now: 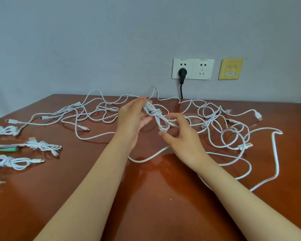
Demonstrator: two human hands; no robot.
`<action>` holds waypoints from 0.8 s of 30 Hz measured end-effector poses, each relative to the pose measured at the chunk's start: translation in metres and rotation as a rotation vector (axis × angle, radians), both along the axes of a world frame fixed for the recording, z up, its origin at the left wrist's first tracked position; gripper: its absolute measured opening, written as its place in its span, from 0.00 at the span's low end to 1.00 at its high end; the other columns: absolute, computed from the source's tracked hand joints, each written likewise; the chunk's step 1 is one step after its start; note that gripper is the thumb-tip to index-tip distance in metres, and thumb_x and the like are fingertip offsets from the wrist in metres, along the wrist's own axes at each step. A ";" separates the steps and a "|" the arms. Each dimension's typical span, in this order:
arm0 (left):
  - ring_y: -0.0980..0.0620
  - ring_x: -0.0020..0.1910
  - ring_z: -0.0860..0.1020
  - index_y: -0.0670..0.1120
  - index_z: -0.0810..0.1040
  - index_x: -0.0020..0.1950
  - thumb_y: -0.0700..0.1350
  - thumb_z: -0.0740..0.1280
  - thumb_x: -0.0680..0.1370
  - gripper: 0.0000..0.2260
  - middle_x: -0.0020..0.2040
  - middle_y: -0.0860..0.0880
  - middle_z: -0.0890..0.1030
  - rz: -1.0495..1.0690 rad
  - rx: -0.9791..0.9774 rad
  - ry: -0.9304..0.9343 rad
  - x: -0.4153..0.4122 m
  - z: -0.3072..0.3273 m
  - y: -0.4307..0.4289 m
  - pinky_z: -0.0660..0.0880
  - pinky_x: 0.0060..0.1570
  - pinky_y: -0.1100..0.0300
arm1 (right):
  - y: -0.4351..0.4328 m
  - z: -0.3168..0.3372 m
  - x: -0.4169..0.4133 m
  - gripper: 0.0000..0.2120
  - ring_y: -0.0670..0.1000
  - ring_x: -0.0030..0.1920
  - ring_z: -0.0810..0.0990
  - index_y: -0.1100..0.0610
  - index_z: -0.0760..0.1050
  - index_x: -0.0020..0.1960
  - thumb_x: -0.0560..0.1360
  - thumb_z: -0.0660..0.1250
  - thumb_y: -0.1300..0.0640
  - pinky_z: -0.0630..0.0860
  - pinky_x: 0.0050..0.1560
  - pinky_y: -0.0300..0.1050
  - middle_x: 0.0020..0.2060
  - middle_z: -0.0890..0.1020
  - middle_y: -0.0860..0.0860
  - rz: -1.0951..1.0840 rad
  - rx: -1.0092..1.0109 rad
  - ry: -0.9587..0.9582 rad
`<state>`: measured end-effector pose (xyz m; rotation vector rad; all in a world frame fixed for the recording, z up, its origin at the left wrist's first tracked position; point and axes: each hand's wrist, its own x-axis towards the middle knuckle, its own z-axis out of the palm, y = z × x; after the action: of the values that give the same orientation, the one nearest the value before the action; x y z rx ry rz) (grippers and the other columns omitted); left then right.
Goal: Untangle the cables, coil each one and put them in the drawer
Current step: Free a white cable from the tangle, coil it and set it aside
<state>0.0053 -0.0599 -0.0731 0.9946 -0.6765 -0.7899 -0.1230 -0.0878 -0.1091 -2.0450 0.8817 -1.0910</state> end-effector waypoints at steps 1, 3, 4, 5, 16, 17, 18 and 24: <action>0.56 0.32 0.81 0.45 0.77 0.43 0.38 0.60 0.78 0.08 0.36 0.51 0.81 0.018 -0.001 0.009 0.002 0.001 0.000 0.79 0.36 0.65 | 0.001 0.001 0.000 0.13 0.41 0.32 0.73 0.48 0.69 0.54 0.74 0.68 0.60 0.68 0.34 0.29 0.35 0.74 0.41 0.000 -0.005 -0.002; 0.55 0.32 0.80 0.44 0.76 0.40 0.37 0.59 0.78 0.10 0.34 0.49 0.80 0.044 0.004 0.025 0.006 0.002 0.000 0.77 0.31 0.65 | 0.001 0.003 0.000 0.12 0.38 0.34 0.74 0.48 0.70 0.51 0.74 0.67 0.62 0.68 0.36 0.28 0.37 0.75 0.41 0.011 -0.028 -0.016; 0.53 0.34 0.80 0.44 0.77 0.41 0.37 0.58 0.78 0.10 0.36 0.48 0.80 0.047 0.013 0.019 0.008 0.001 0.000 0.77 0.30 0.66 | 0.002 0.004 0.001 0.11 0.36 0.35 0.74 0.49 0.71 0.49 0.74 0.66 0.63 0.68 0.37 0.27 0.37 0.75 0.41 0.020 -0.049 -0.015; 0.53 0.35 0.80 0.45 0.77 0.44 0.37 0.58 0.79 0.10 0.38 0.47 0.80 0.043 0.029 0.010 0.009 0.000 0.001 0.77 0.30 0.66 | 0.003 0.006 0.001 0.10 0.35 0.35 0.73 0.50 0.73 0.48 0.73 0.66 0.64 0.67 0.38 0.26 0.36 0.75 0.40 0.024 -0.074 -0.001; 0.53 0.36 0.77 0.41 0.74 0.61 0.37 0.60 0.79 0.11 0.43 0.47 0.77 0.187 0.178 -0.103 0.051 -0.008 0.020 0.77 0.33 0.67 | 0.001 0.018 0.049 0.15 0.43 0.24 0.77 0.51 0.72 0.39 0.72 0.60 0.71 0.77 0.35 0.40 0.28 0.78 0.50 -0.019 0.184 -0.153; 0.53 0.36 0.76 0.42 0.74 0.60 0.37 0.60 0.79 0.11 0.43 0.47 0.77 0.209 0.178 -0.115 0.060 -0.006 0.024 0.77 0.32 0.68 | 0.003 0.018 0.059 0.15 0.43 0.24 0.77 0.52 0.71 0.38 0.73 0.59 0.71 0.77 0.34 0.40 0.29 0.78 0.52 0.005 0.211 -0.160; 0.53 0.37 0.76 0.42 0.73 0.60 0.36 0.59 0.79 0.11 0.43 0.47 0.77 0.232 0.183 -0.131 0.069 -0.004 0.028 0.77 0.32 0.68 | 0.005 0.019 0.071 0.15 0.45 0.24 0.77 0.53 0.71 0.38 0.73 0.59 0.72 0.78 0.35 0.42 0.29 0.78 0.52 0.025 0.223 -0.157; 0.43 0.41 0.78 0.47 0.77 0.38 0.36 0.61 0.74 0.09 0.37 0.46 0.79 0.431 0.399 -0.420 0.137 -0.001 0.049 0.78 0.49 0.52 | 0.028 0.023 0.143 0.15 0.46 0.24 0.77 0.53 0.70 0.36 0.72 0.59 0.72 0.80 0.37 0.44 0.31 0.77 0.51 0.125 0.286 -0.140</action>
<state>0.1421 -0.0107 -0.0738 1.6336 -0.6368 -0.3364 0.0197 -0.0599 -0.0860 -1.7425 0.7794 -0.9667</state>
